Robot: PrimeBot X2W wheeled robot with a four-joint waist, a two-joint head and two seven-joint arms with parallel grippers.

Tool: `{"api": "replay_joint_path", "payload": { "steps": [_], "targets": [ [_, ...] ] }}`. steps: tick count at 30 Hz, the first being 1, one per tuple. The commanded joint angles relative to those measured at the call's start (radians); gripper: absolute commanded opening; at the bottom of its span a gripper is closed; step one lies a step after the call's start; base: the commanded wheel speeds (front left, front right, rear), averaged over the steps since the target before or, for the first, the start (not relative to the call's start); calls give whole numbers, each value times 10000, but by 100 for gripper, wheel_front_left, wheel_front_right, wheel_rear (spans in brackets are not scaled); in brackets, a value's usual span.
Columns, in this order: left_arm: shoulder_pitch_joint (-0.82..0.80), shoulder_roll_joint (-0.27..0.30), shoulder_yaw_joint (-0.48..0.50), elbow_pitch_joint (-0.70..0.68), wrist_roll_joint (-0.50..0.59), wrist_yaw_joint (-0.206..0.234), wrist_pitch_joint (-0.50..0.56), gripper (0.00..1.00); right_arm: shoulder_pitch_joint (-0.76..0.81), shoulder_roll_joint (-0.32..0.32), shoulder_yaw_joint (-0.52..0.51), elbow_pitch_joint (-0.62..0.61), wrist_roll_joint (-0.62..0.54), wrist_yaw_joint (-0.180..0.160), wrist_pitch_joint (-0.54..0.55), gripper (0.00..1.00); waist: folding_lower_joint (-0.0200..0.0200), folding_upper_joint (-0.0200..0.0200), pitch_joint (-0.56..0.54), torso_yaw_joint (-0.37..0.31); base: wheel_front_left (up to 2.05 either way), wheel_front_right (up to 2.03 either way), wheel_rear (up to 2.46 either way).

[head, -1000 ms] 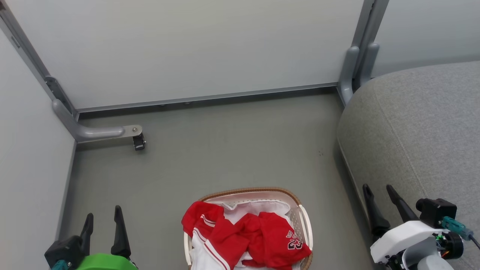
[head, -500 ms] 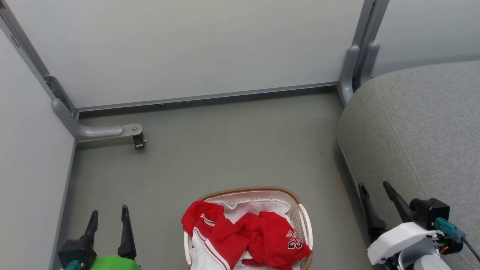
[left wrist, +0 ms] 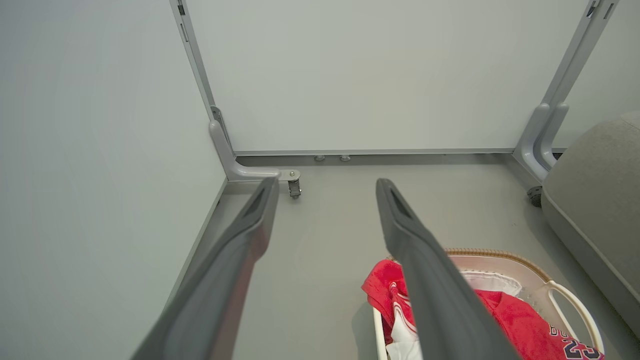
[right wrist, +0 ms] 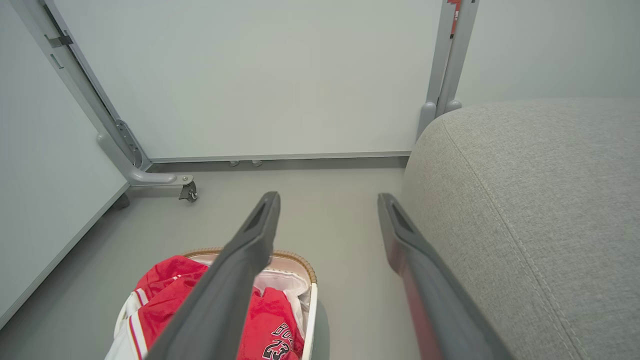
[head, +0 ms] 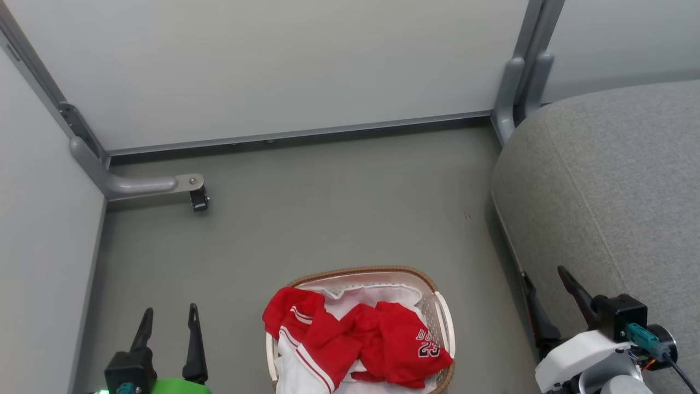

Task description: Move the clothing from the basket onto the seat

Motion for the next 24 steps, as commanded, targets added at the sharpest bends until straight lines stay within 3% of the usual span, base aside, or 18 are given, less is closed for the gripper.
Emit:
{"api": "replay_joint_path", "payload": {
  "steps": [1, 24],
  "targets": [
    [48, 6, -87, 21, 214, -71, -105, 100, -142, -93, 29, -71, -178, -3, -89, 100, 0, -1, 252, -60, 0, 0, 0],
    [-2878, 4, -2736, 2272, -37, 84, -162, 100, -2131, 250, 236, -734, -132, -3, -176, 100, 0, -1, 4140, -982, 0, 0, 0]
  ]
}}
